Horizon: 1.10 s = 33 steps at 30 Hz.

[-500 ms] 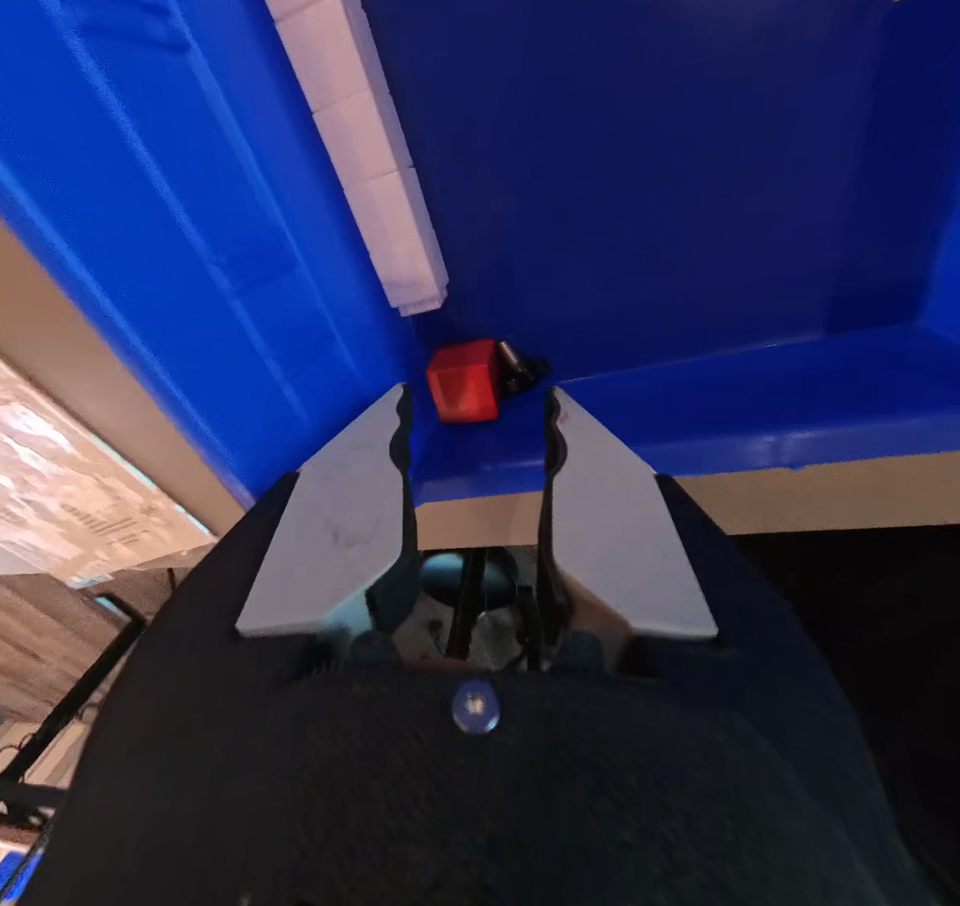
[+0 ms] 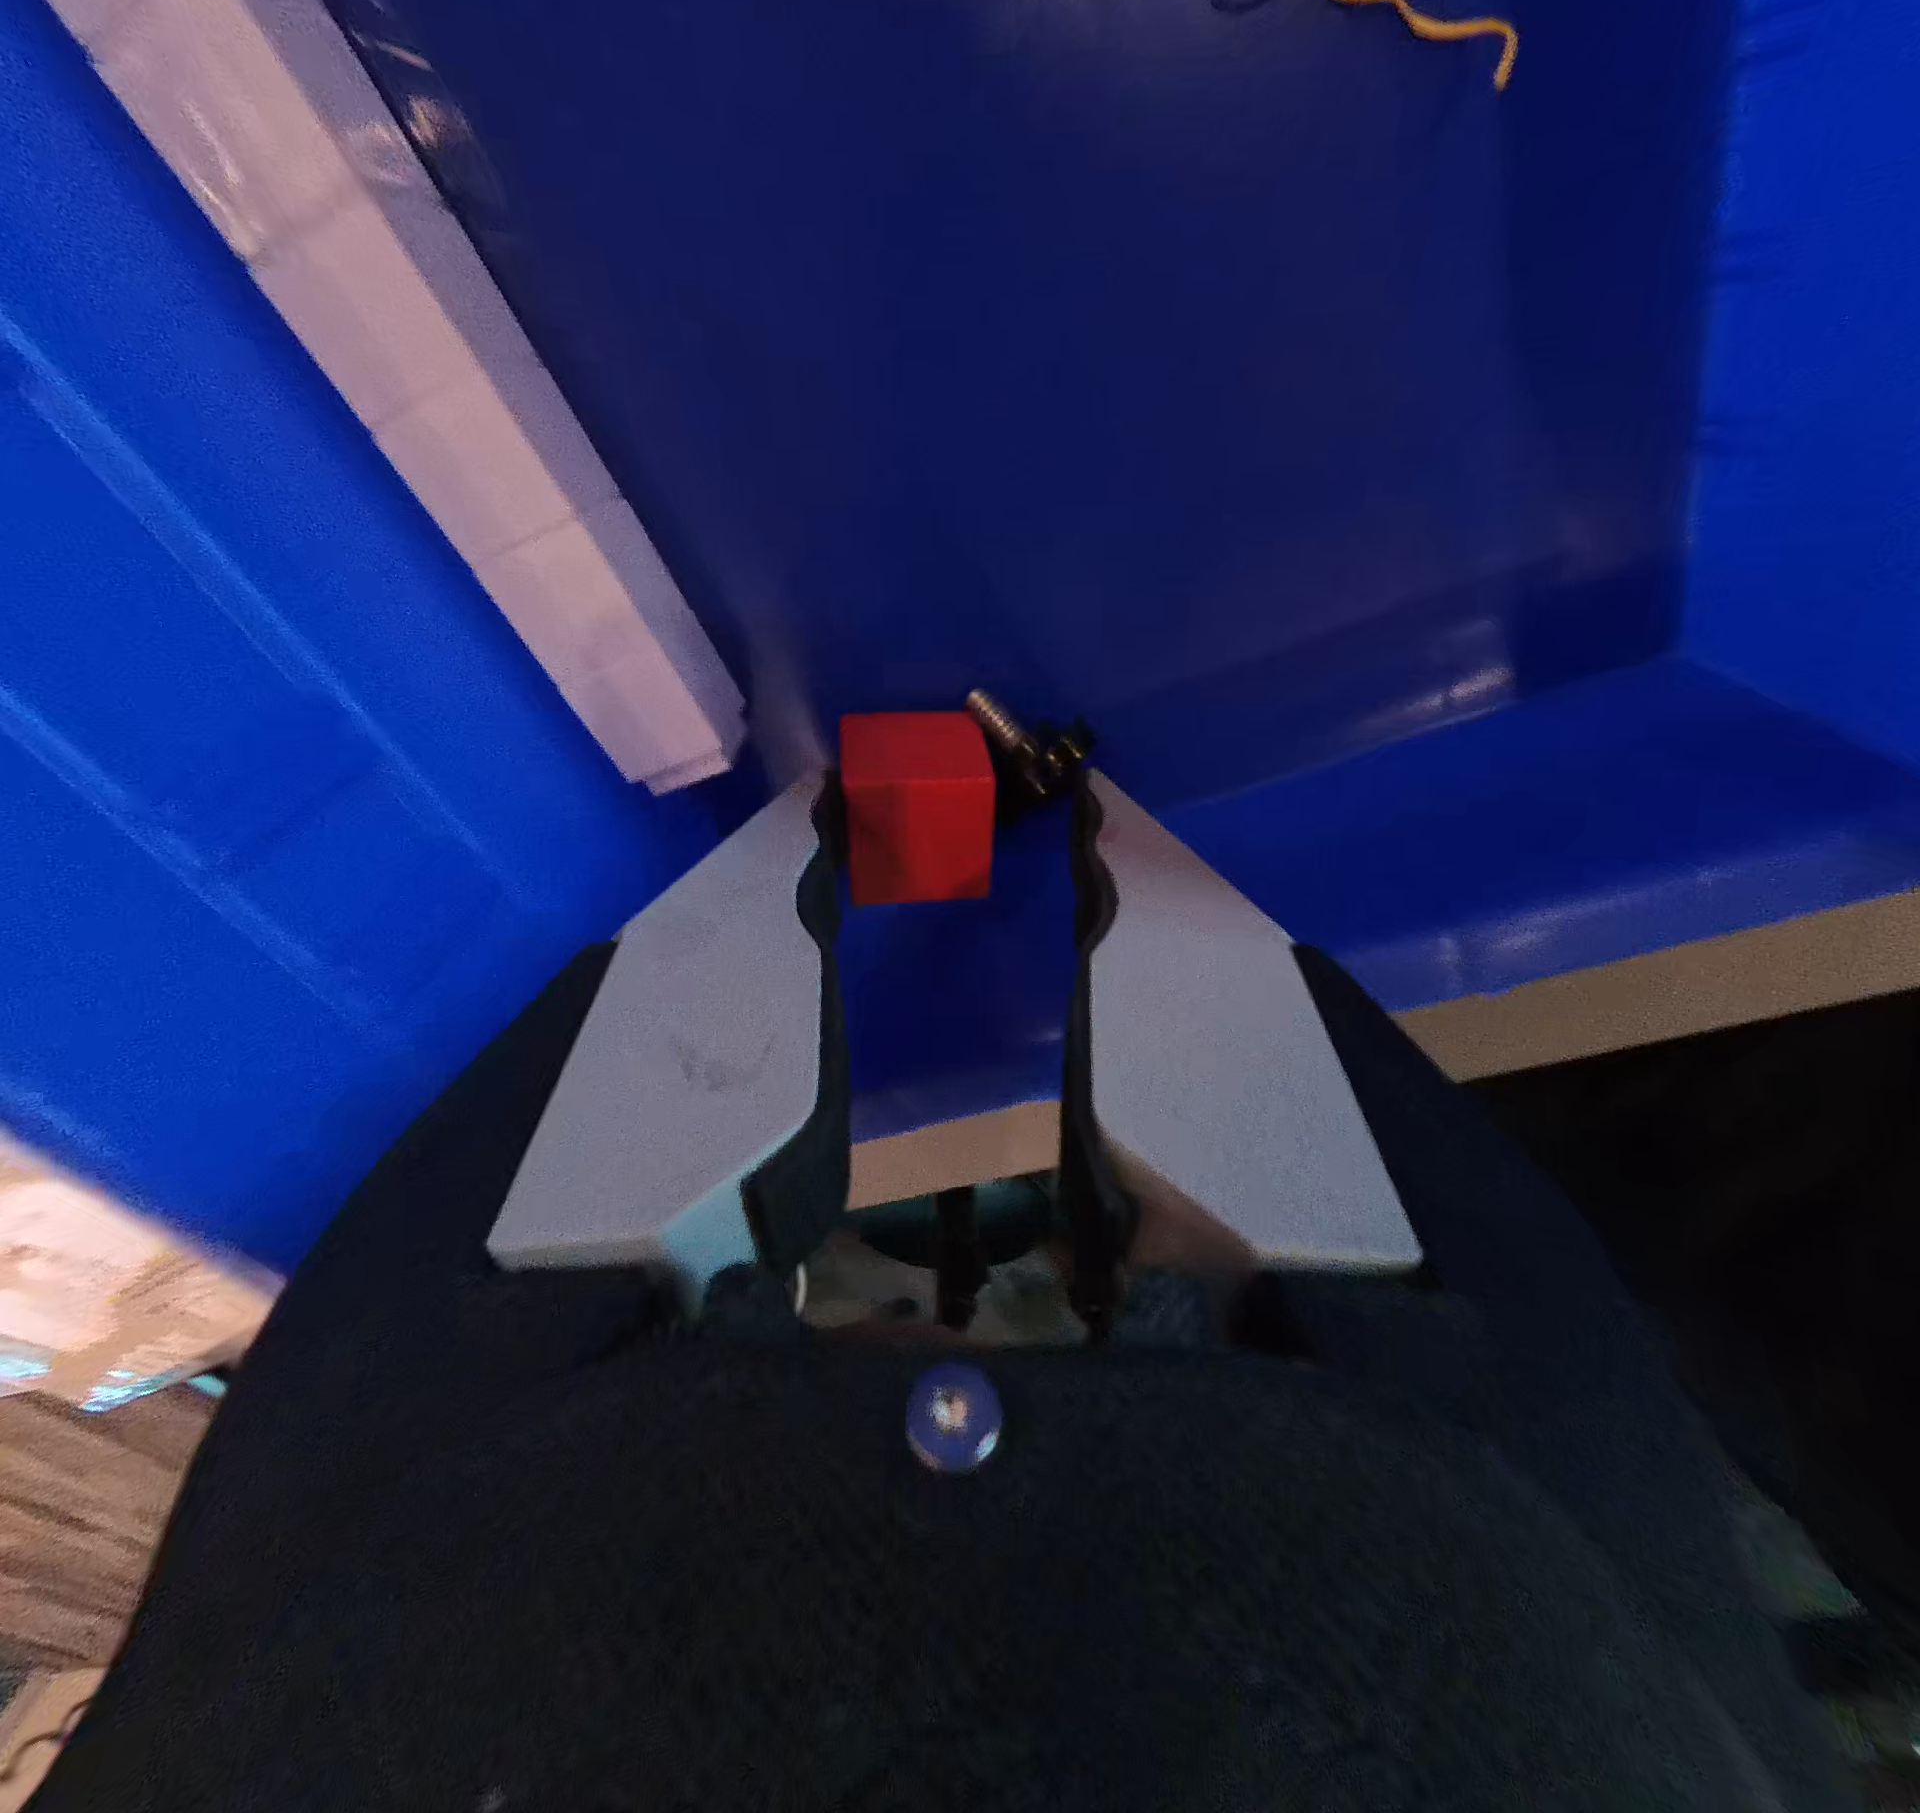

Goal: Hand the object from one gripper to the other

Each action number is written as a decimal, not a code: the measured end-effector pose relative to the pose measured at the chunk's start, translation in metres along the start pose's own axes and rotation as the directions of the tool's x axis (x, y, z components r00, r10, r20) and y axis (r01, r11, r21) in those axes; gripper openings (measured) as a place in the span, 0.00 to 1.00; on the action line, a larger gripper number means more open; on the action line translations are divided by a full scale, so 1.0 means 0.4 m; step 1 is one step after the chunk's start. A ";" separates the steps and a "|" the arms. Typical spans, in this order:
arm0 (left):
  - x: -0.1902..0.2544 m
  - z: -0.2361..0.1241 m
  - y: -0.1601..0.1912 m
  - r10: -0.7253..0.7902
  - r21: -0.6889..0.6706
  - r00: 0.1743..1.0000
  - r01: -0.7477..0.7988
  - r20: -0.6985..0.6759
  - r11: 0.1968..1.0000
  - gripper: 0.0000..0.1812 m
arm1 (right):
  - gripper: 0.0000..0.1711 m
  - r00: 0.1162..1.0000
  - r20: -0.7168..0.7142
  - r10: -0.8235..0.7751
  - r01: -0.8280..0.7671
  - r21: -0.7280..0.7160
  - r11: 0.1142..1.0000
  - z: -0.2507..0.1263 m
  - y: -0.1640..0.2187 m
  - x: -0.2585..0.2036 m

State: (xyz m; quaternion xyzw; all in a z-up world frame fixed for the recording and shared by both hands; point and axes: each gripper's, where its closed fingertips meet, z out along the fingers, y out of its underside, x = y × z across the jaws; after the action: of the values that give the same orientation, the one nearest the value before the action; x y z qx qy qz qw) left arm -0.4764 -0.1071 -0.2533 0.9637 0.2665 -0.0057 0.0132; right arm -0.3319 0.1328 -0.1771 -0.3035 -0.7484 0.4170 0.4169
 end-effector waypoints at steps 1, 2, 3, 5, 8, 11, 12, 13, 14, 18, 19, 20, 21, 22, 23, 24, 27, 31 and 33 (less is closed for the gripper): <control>-0.009 -0.005 -0.007 0.015 0.012 1.000 -0.015 0.027 1.000 0.23 | 0.20 1.000 -0.003 -0.007 0.007 -0.004 1.000 0.001 0.002 0.000; -0.013 -0.014 -0.015 0.033 0.032 0.998 -0.035 0.047 0.999 0.23 | 0.19 1.000 -0.006 -0.012 0.012 -0.006 1.000 0.001 0.004 0.001; -0.014 -0.029 -0.027 0.049 0.061 0.997 -0.053 0.061 0.997 0.23 | 0.19 1.000 -0.007 -0.011 0.011 -0.008 1.000 0.002 0.005 0.003; -0.013 -0.073 -0.061 0.093 0.151 0.991 -0.107 0.100 0.983 0.23 | 0.19 1.000 0.002 0.012 -0.012 -0.009 1.000 0.003 0.008 0.005; -0.010 -0.149 -0.117 0.159 0.287 0.965 -0.216 0.210 0.933 0.23 | 0.19 0.998 0.024 0.057 -0.057 -0.014 0.998 0.007 0.015 0.006; 0.004 -0.245 -0.186 0.173 0.436 0.905 -0.346 0.389 0.830 0.23 | 0.19 0.998 0.025 0.062 -0.062 -0.022 0.998 0.009 0.021 0.012; 0.017 -0.283 -0.208 0.162 0.478 0.871 -0.400 0.463 0.782 0.23 | 0.19 0.998 0.027 0.064 -0.063 -0.022 0.998 0.009 0.021 0.014; 0.043 -0.322 -0.230 0.160 0.510 0.826 -0.473 0.540 0.718 0.22 | 0.19 0.997 0.032 0.069 -0.069 -0.019 0.997 0.008 0.020 0.015; 0.079 -0.361 -0.250 0.156 0.529 0.769 -0.557 0.620 0.640 0.22 | 0.20 0.996 0.041 0.077 -0.077 -0.015 0.997 0.006 0.018 0.016; 0.265 -0.450 -0.294 0.111 0.386 0.456 -0.840 0.883 0.382 0.23 | 0.20 0.983 0.123 0.139 -0.140 0.006 0.990 -0.006 0.007 0.014; 0.312 -0.459 -0.303 0.081 0.340 0.387 -0.878 0.919 0.336 0.22 | 0.20 0.978 0.138 0.158 -0.159 -0.001 0.987 -0.009 0.009 0.017; 0.361 -0.460 -0.312 0.062 0.314 0.346 -0.903 0.936 0.294 0.22 | 0.20 0.976 0.140 0.169 -0.170 -0.005 0.985 -0.011 0.012 0.024; 0.409 -0.457 -0.322 0.047 0.311 0.332 -0.918 0.942 0.247 0.22 | 0.21 0.974 0.142 0.174 -0.175 -0.005 0.985 -0.014 0.014 0.031; 0.454 -0.453 -0.331 0.033 0.320 0.332 -0.926 0.943 0.200 0.22 | 0.21 0.974 0.141 0.178 -0.180 -0.003 0.984 -0.017 0.015 0.038; 0.491 -0.451 -0.340 0.012 0.333 0.339 -0.930 0.941 0.157 0.22 | 0.22 0.974 0.133 0.185 -0.187 0.004 0.982 -0.021 0.014 0.048; 0.521 -0.450 -0.349 -0.013 0.350 0.351 -0.929 0.936 0.123 0.22 | 0.22 0.972 0.132 0.194 -0.198 0.018 0.980 -0.026 0.010 0.057; 0.567 -0.424 -0.379 -0.029 0.425 0.424 -0.901 0.905 0.085 0.22 | 0.23 0.956 0.151 0.251 -0.264 0.075 0.961 -0.044 -0.011 0.081; 0.560 -0.391 -0.394 -0.030 0.454 0.454 -0.884 0.891 0.110 0.22 | 0.23 0.932 0.175 0.316 -0.341 0.134 0.930 -0.068 -0.030 0.110; 0.539 -0.400 -0.379 -0.038 0.446 0.445 -0.886 0.895 0.129 0.21 | 0.22 0.931 0.166 0.325 -0.347 0.124 0.930 -0.067 -0.024 0.116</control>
State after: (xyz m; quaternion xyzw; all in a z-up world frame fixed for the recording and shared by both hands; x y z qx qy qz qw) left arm -0.3687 0.1383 -0.1006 0.7036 -0.1632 -0.5423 -0.4292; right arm -0.3313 0.1756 -0.1434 -0.3642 -0.6794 0.5585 0.3063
